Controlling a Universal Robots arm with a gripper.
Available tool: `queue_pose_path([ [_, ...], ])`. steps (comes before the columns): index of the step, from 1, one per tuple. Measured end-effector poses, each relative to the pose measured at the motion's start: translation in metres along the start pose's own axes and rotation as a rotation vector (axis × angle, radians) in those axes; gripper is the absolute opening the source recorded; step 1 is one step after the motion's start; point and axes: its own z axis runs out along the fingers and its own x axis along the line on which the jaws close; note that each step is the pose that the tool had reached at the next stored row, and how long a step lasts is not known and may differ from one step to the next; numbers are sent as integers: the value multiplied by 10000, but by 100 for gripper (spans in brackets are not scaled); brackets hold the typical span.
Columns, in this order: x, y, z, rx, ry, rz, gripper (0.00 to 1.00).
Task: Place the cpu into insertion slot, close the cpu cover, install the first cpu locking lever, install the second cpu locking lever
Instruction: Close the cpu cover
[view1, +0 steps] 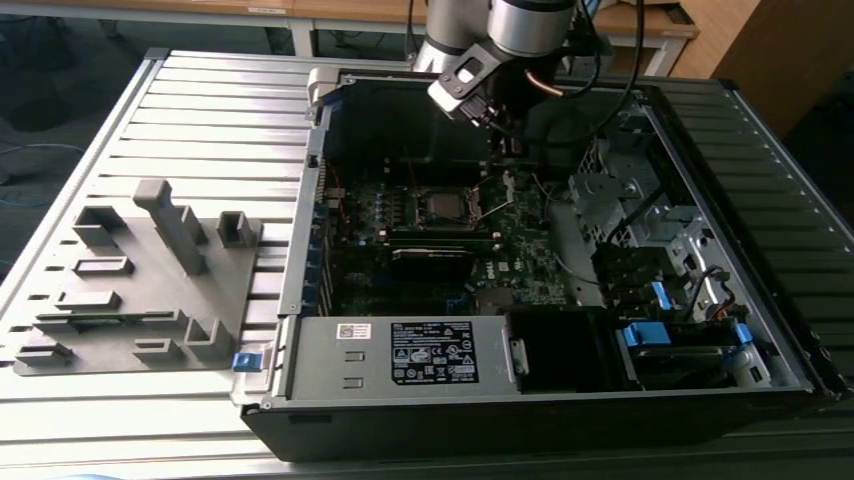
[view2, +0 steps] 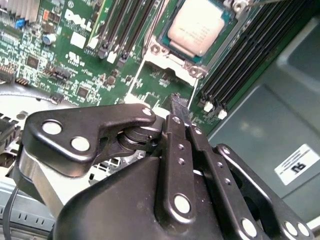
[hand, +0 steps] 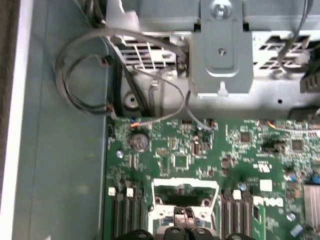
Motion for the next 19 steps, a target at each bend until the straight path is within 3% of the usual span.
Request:
queue_pose_path([
  [4, 2, 49, 2, 0, 0, 0, 11],
  [12, 2, 66, 4, -1, 1, -1, 11],
  [19, 5, 196, 10, 0, 1, 0, 11],
])
